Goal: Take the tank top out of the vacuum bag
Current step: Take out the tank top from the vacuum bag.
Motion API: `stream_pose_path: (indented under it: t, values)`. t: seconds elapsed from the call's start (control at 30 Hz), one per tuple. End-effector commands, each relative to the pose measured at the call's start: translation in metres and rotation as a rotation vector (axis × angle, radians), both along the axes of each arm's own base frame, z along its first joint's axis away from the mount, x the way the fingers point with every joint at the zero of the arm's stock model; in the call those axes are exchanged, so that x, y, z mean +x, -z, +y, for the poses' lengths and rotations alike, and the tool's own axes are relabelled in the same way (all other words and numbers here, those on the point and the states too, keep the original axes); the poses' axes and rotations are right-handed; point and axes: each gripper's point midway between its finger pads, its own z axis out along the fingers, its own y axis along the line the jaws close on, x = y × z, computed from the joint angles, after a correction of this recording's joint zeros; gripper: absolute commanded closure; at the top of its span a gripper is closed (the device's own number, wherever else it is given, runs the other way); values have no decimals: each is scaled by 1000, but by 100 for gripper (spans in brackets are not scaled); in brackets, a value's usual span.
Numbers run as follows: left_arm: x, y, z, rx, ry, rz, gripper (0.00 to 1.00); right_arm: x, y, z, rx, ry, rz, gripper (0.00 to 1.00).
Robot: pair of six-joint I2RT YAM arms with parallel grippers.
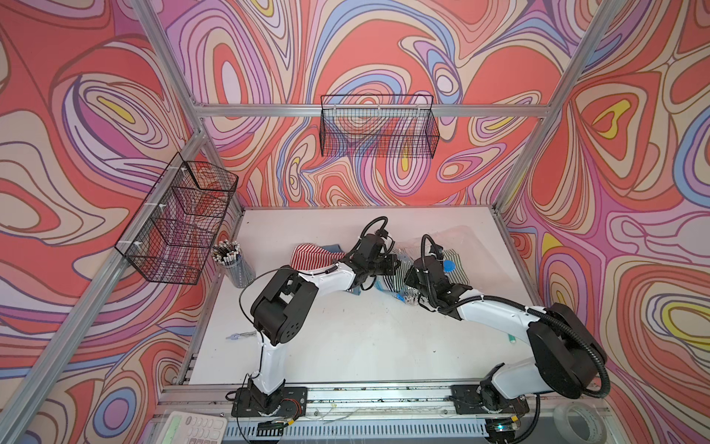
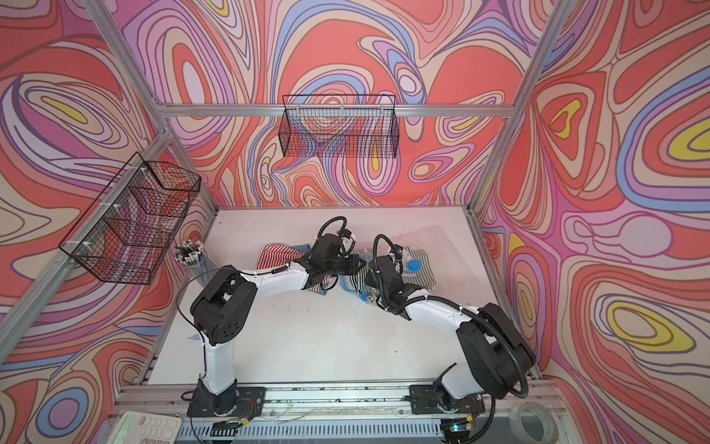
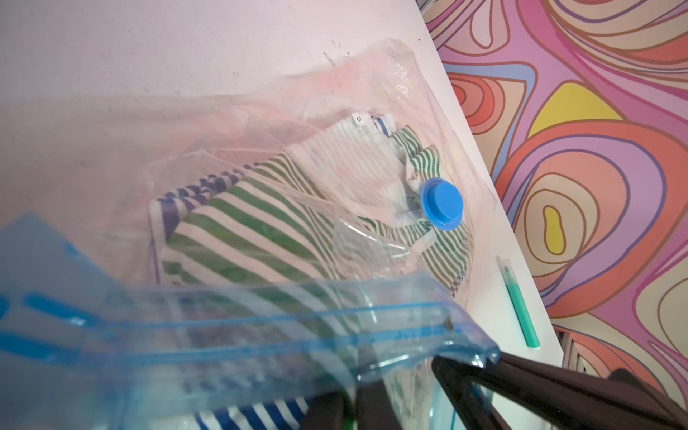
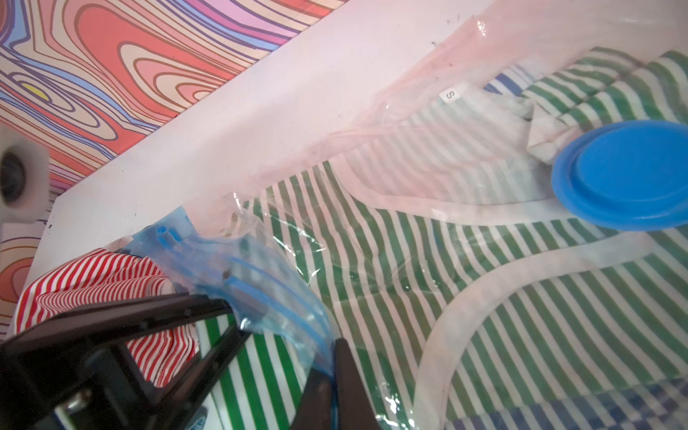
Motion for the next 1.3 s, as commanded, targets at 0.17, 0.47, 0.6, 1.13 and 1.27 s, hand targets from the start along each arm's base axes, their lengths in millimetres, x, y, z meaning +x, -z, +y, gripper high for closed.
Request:
stream_pose_path:
  t: [0.17, 0.47, 0.6, 1.13, 1.27]
  values:
    - [4, -29, 24, -32, -42, -11, 100, 5, 2, -9, -20, 65, 7, 100]
    - [-2, -33, 59, -17, -97, -11, 100, 6, 4, -6, -15, 48, -9, 100]
    - [-6, -32, 72, -6, -116, -8, 100, 4, 0, -5, 13, 31, -48, 100]
    - [-9, -57, 122, 144, -218, -133, 100, 5, 21, -21, -68, 133, 49, 100]
    - [-9, -65, 136, 193, -254, -185, 100, 6, 20, -23, -81, 146, 50, 100]
